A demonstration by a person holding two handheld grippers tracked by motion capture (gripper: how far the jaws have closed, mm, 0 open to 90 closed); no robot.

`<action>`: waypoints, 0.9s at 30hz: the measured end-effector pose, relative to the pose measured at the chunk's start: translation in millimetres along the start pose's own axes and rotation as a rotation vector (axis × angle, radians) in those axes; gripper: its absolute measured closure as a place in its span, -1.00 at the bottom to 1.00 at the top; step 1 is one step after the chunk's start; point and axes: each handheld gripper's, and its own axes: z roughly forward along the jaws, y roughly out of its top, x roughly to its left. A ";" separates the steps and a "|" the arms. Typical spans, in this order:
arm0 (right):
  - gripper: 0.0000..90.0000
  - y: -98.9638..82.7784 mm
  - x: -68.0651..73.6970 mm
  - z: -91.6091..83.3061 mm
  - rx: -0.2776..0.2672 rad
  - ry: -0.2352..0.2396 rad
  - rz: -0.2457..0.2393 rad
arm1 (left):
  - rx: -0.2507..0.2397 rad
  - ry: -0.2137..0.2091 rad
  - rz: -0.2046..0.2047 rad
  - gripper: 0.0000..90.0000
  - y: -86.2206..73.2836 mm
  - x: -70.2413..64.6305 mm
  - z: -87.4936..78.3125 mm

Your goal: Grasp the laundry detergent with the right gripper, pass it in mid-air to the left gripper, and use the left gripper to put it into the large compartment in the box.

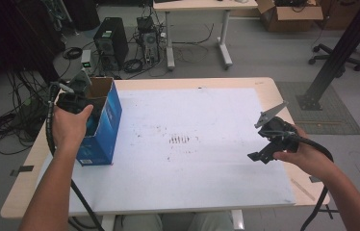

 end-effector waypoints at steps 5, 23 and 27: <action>-0.82 0.4 0.6 -0.2 -0.001 0.002 -0.003 | -0.026 -0.002 0.009 -0.46 1.1 1.4 -11.0; -0.82 -1.2 4.1 -6.6 -0.014 0.000 -0.004 | -0.105 -0.051 0.070 -0.74 0.2 -0.9 -61.5; -0.82 -2.4 3.4 -9.1 -0.015 -0.001 0.002 | -0.118 -0.050 0.103 -0.77 -0.7 -4.3 -77.3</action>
